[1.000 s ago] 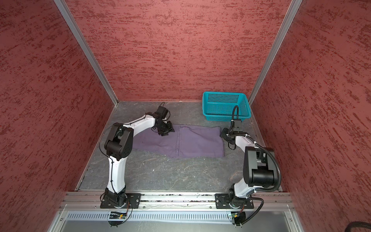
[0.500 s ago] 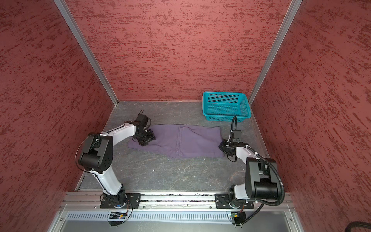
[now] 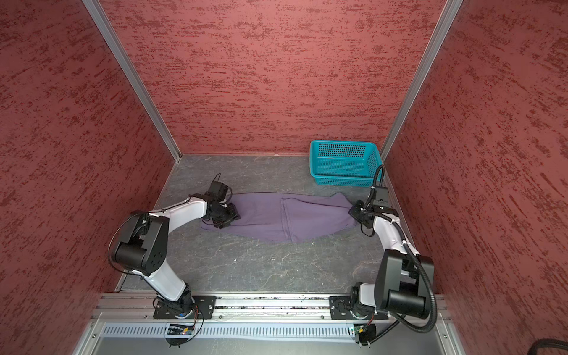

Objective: Fold and stack the trousers
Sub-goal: Move the trousers to the center of the table.

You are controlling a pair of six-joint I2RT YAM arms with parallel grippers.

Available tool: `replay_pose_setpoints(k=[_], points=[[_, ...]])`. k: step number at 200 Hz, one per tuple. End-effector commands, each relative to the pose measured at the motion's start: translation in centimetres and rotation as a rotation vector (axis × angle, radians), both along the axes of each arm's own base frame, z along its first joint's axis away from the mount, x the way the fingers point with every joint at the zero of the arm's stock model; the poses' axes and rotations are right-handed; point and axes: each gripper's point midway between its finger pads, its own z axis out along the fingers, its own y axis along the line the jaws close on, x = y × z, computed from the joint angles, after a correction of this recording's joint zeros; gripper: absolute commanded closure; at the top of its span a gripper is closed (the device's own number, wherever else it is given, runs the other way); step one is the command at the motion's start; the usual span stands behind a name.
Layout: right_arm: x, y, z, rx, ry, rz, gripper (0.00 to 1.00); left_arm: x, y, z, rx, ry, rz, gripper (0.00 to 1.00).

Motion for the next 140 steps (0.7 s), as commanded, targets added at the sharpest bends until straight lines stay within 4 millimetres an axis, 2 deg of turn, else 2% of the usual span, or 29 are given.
replay_pose_setpoints(k=[1, 24, 37, 48, 59, 62, 66, 79, 90, 99, 114, 140], points=[[-0.2, -3.0, 2.4, -0.117, -0.015, -0.078, 1.00, -3.2, -2.9, -0.7, -0.071, 0.104, -0.040, 0.44], [-0.2, -2.4, 2.6, -0.084, -0.030, -0.072, 1.00, -3.0, -6.3, 1.8, -0.138, 0.064, -0.110, 0.44], [-0.5, -1.9, 2.4, -0.062, -0.033, -0.061, 1.00, -2.5, -7.0, 3.5, -0.171, 0.034, -0.125, 0.44], [-0.9, -1.6, 1.9, -0.051, -0.021, -0.053, 1.00, -1.8, -6.8, 4.6, -0.183, 0.007, -0.122, 0.44], [-1.7, -1.5, 0.7, -0.048, 0.011, -0.053, 1.00, -1.3, -5.8, 5.2, -0.156, -0.011, -0.115, 0.43], [-1.9, -1.5, 0.4, -0.050, 0.018, -0.054, 0.96, -1.1, -5.4, 5.2, -0.147, -0.014, -0.109, 0.43], [-2.2, -1.5, 0.0, -0.053, 0.027, -0.058, 0.88, -1.0, -4.9, 5.2, -0.132, -0.012, -0.099, 0.43], [-3.0, -1.7, -1.1, -0.065, 0.056, -0.072, 0.53, -0.8, -3.3, 5.0, -0.117, -0.012, -0.070, 0.43], [-3.5, -2.1, -1.7, -0.083, 0.075, -0.083, 0.38, -0.7, -1.9, 4.5, -0.104, -0.006, -0.037, 0.43], [-3.6, -2.7, -1.9, -0.095, 0.084, -0.095, 0.33, -1.0, -0.7, 3.9, -0.096, 0.007, -0.013, 0.43], [-3.2, -3.7, -1.7, -0.098, 0.075, -0.117, 0.31, -1.6, 1.2, 2.7, -0.075, 0.034, 0.032, 0.43], [-0.6, -4.7, -0.5, -0.109, 0.021, -0.115, 0.31, -2.6, 4.0, 1.1, -0.043, 0.069, 0.092, 0.44]])
